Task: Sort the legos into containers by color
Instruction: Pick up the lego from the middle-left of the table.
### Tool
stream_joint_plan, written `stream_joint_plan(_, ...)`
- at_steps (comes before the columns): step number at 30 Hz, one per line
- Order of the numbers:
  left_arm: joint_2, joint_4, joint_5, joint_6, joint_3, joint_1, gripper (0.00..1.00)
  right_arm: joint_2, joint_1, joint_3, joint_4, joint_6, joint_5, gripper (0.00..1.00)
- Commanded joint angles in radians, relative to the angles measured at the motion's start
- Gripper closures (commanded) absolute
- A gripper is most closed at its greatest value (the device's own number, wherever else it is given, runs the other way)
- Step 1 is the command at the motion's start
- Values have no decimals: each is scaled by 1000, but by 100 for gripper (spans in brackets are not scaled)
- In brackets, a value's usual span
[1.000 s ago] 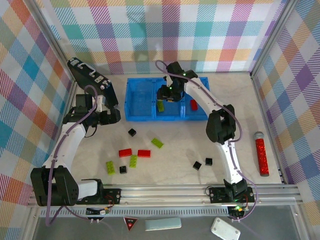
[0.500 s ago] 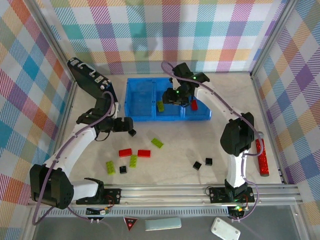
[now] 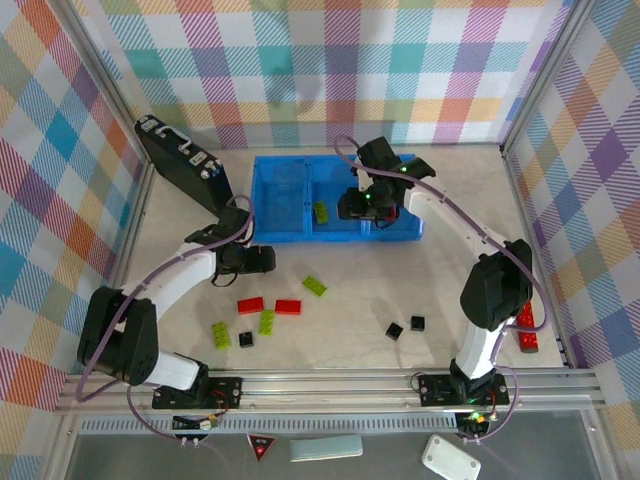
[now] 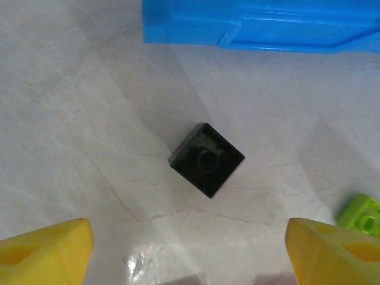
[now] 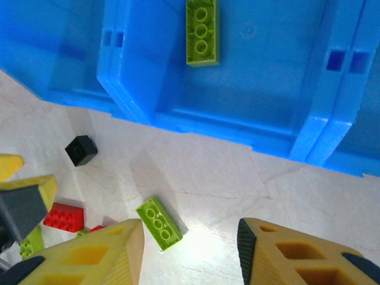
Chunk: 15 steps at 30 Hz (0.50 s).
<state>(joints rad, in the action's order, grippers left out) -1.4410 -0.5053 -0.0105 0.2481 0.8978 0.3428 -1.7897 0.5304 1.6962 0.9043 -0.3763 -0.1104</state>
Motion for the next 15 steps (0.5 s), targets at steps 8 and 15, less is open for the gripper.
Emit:
stream_joint_plan(8,-157,147,1,-75,16,10,26,90,-6,-82,-21,1,23,53)
stream_joint_plan(15,-258,176,-28,-72,57,16,33,110,-6,-103,-24,-10,17,53)
